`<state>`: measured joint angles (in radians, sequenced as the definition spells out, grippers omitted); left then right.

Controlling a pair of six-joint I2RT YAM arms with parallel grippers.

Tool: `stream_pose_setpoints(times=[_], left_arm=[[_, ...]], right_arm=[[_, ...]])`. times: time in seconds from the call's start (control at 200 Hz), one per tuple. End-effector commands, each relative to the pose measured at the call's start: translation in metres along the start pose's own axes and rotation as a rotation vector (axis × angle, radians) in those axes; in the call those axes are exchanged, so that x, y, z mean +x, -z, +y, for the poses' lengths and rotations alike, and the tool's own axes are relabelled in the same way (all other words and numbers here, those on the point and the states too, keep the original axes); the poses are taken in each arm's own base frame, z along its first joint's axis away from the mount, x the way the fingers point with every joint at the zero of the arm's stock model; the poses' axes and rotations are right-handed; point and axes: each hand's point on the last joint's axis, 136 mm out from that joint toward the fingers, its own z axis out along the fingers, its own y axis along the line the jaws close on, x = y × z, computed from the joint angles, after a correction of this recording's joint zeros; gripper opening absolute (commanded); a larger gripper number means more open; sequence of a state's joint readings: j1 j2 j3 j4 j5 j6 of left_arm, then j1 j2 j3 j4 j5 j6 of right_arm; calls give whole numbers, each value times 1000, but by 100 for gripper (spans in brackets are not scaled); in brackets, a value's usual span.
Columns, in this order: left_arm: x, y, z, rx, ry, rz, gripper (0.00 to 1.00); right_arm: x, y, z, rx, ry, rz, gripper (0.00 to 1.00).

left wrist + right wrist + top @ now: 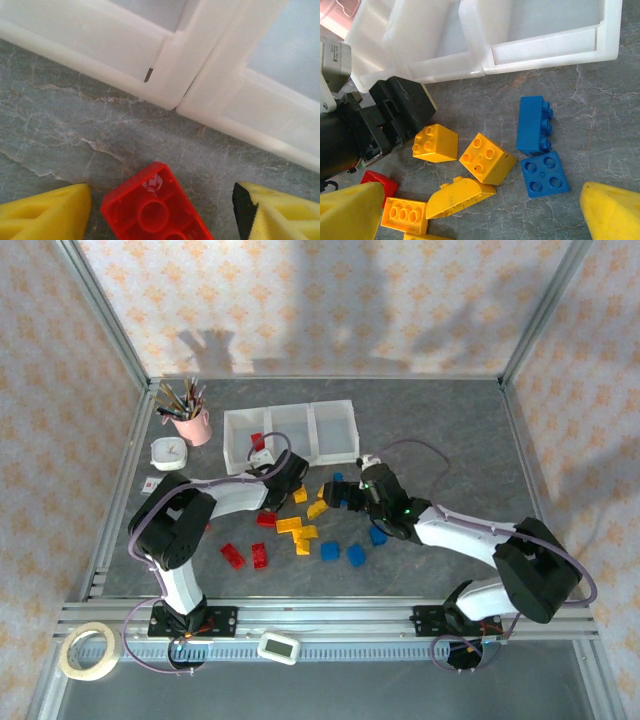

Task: Sort the legos into containers by color
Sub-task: Pick up the lego from the center of the table.

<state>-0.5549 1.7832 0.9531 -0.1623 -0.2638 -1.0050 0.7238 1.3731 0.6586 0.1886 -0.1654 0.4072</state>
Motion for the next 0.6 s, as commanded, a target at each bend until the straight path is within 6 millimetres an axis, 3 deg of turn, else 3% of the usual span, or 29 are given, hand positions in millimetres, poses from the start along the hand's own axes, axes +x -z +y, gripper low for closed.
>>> stream_pose_setpoints(times=[0.0,0.215,0.591], left_arm=[[-5,-2,6,-33,7,-32,71],[-5,-2,16,-32,25,-29,62],[-8,-3,9,2,34,-17,42]], right_arm=[[-4,0,4,-15,11,-15,100],[-2,-2,4,-16,12,-8,100],[-4,-1,4,-11,15,-10,100]])
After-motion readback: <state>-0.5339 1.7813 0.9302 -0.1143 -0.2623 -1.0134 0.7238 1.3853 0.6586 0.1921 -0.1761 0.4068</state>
